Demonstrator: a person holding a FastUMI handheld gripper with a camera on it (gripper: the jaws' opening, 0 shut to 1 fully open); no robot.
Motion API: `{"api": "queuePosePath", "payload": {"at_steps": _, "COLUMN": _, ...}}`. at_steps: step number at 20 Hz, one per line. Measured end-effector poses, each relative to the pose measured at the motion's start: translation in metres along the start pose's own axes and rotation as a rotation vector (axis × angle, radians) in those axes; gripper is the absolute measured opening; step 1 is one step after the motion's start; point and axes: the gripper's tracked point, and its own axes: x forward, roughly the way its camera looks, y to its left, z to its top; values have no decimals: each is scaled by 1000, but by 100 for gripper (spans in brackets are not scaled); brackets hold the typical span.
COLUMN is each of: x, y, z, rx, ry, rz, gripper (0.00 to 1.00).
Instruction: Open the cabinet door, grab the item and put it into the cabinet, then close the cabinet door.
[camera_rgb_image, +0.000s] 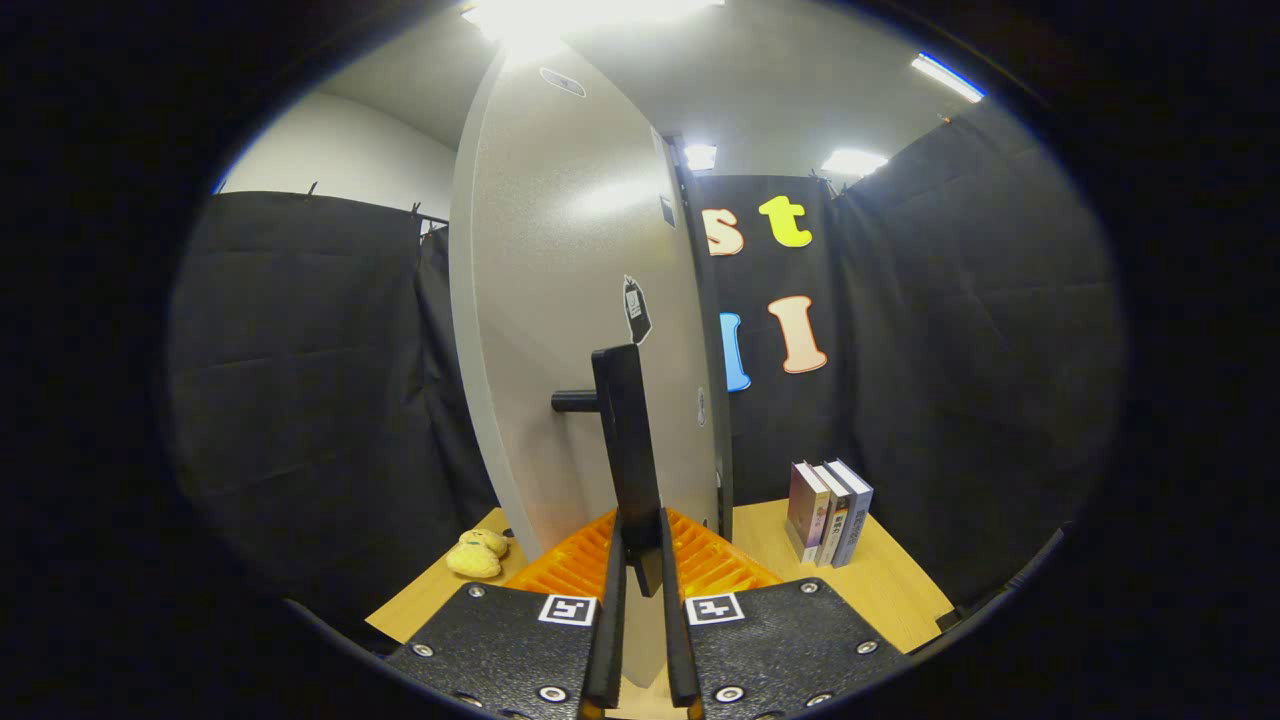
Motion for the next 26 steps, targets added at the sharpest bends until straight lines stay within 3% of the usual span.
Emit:
{"api": "queuePosePath", "payload": {"at_steps": 13, "x": -7, "y": -57, "z": 14, "rx": -105, "ry": -75, "rz": -234, "gripper": 12}}
{"api": "queuePosePath", "payload": {"at_steps": 17, "x": -7, "y": -69, "z": 29, "rx": -78, "ry": -175, "rz": -326, "gripper": 11}}
{"api": "queuePosePath", "payload": {"at_steps": 21, "x": 1, "y": -57, "z": 41, "rx": -29, "ry": -278, "rz": -303, "gripper": 32}}
{"api": "queuePosePath", "payload": {"at_steps": 25, "x": 5, "y": -49, "z": 40, "rx": -15, "ry": -320, "rz": -307, "gripper": 90}}
{"api": "queuePosePath", "payload": {"at_steps": 26, "x": 6, "y": -48, "z": 40, "rx": -19, "ry": -327, "rz": -310, "gripper": 92}}
